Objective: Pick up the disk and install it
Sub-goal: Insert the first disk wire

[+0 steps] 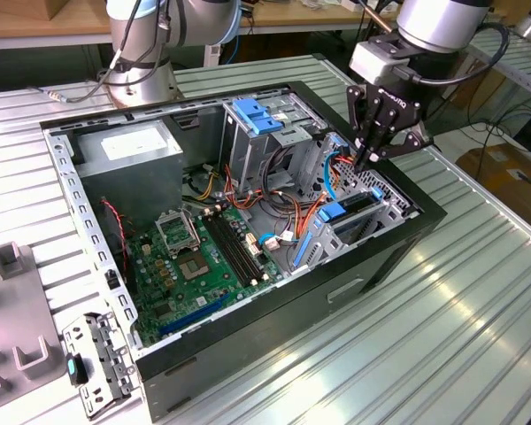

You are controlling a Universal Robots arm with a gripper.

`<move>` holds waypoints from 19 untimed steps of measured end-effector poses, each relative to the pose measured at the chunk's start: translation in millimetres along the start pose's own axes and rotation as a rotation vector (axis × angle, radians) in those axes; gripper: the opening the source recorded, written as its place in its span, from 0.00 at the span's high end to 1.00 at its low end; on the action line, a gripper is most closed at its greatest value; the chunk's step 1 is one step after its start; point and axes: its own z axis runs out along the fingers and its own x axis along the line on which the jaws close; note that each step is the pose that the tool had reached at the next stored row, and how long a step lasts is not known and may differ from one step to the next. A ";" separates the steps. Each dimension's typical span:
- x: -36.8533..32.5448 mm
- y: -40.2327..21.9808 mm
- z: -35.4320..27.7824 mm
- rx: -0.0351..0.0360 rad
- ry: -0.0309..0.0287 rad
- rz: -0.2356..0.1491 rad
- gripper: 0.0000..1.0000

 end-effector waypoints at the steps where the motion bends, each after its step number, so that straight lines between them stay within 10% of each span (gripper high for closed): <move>1: 0.6 0.1 0.1 0.0000 -0.0002 0.000 0.84; 11: 25.1 1.1 0.6 0.0001 -0.0067 0.000 0.84; 19: 27.5 1.2 0.6 0.0001 -0.0070 0.000 0.84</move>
